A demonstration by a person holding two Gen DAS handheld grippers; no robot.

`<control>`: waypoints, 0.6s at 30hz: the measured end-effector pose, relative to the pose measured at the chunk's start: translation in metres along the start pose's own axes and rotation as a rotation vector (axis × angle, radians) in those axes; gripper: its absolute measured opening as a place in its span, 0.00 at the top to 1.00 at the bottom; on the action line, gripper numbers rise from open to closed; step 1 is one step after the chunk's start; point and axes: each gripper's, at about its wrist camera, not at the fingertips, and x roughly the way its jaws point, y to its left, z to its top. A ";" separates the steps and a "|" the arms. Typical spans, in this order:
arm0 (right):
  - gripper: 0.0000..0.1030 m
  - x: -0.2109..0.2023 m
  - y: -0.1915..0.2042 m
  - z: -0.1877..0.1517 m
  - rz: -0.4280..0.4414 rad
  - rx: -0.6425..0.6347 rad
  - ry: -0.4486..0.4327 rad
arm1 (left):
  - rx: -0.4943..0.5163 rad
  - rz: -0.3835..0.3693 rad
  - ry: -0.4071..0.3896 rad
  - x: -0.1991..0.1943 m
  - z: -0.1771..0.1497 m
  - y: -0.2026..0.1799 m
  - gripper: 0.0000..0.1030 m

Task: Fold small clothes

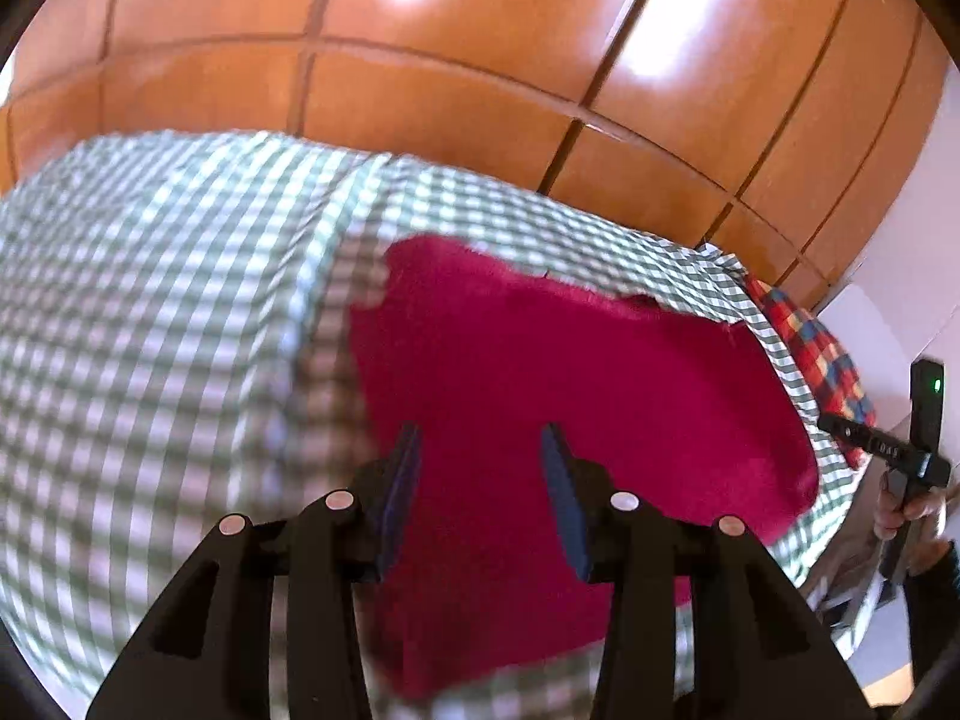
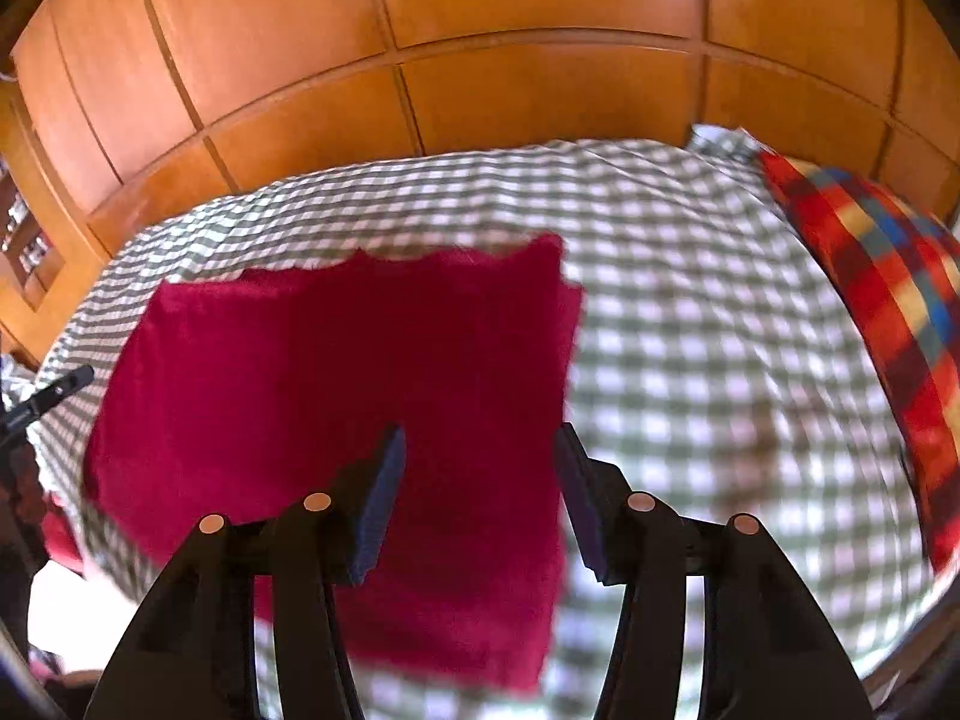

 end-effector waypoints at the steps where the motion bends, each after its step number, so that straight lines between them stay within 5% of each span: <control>1: 0.51 0.011 0.004 0.008 -0.009 -0.008 -0.001 | 0.019 0.009 -0.003 0.010 0.011 -0.009 0.61; 7: 0.51 0.064 0.031 0.056 0.007 -0.030 0.018 | 0.050 0.017 0.009 0.058 0.054 -0.035 0.61; 11: 0.51 0.111 0.043 0.071 -0.056 -0.068 0.086 | -0.003 0.129 0.051 0.102 0.066 -0.020 0.61; 12: 0.51 0.119 0.042 0.071 -0.063 -0.064 0.097 | -0.029 0.181 0.070 0.115 0.065 -0.009 0.64; 13: 0.50 0.129 0.042 0.071 -0.069 -0.057 0.105 | -0.056 0.202 0.086 0.122 0.061 0.001 0.78; 18: 0.44 0.143 0.050 0.061 -0.114 -0.096 0.009 | -0.165 0.142 0.031 0.119 0.043 0.024 0.82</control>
